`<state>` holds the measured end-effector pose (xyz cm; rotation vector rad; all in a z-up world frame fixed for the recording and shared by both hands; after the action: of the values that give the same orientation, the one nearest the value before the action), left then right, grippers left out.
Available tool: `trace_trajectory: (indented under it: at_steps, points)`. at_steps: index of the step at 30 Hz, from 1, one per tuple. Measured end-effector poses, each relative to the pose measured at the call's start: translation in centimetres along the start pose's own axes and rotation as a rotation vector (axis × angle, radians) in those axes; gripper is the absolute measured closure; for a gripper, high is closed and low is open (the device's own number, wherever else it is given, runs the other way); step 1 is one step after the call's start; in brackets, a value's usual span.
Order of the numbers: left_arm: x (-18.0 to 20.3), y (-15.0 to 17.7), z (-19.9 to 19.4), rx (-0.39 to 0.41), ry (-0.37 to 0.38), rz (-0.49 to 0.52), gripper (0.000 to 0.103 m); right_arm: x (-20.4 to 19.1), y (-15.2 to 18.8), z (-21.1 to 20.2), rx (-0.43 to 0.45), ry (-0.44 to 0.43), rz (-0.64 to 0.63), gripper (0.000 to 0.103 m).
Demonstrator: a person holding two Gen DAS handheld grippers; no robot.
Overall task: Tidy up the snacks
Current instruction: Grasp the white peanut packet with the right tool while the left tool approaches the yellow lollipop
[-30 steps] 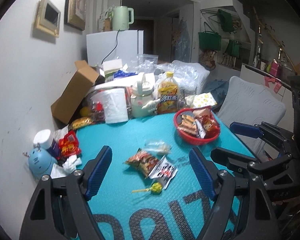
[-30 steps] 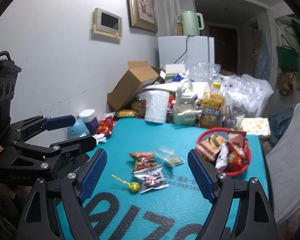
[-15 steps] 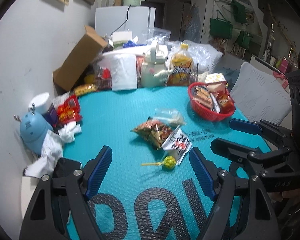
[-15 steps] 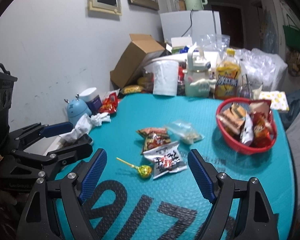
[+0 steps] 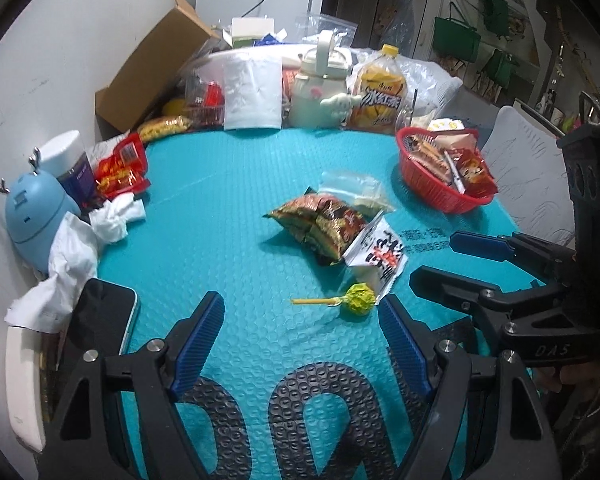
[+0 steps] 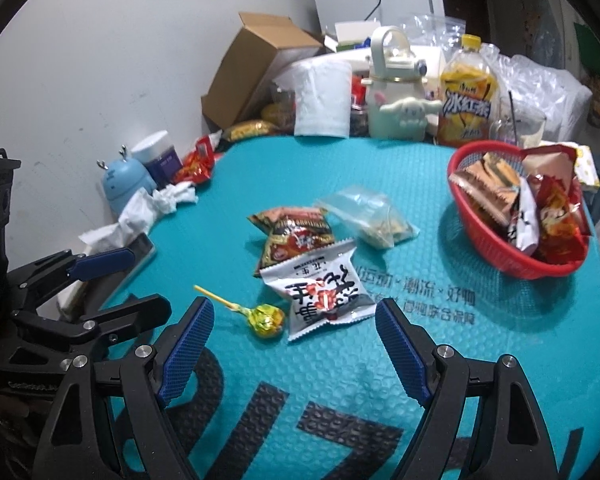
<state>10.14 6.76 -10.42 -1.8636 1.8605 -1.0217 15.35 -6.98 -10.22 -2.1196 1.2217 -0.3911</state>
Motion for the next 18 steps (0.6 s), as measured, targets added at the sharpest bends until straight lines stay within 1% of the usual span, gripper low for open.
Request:
trace_trajectory:
  at_steps: [8, 14, 18]
  points:
    - [-1.4, 0.5, 2.5, -0.052, 0.003, -0.041, 0.024, 0.9, 0.1, 3.9, -0.074, 0.005, -0.008, 0.02]
    - [-1.7, 0.4, 3.3, -0.065, 0.003, -0.049, 0.024, 1.0, 0.1, 6.4, -0.118, 0.007, -0.028, 0.02]
    - [-1.7, 0.4, 3.8, -0.074, 0.01, -0.055, 0.024, 0.7, -0.1, 7.4, -0.13, -0.017, -0.04, 0.02]
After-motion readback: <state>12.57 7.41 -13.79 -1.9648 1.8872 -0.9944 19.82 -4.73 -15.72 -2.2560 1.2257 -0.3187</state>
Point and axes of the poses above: each gripper's, at about its wrist camera, not at the fingertips, and z roughly the way its jaws point, x to its right, y to its underside, the point moved 6 cm from there along z, roughly the way its jaws point, and after that the axes turned 11 degrees about y, right-handed, at the moved point
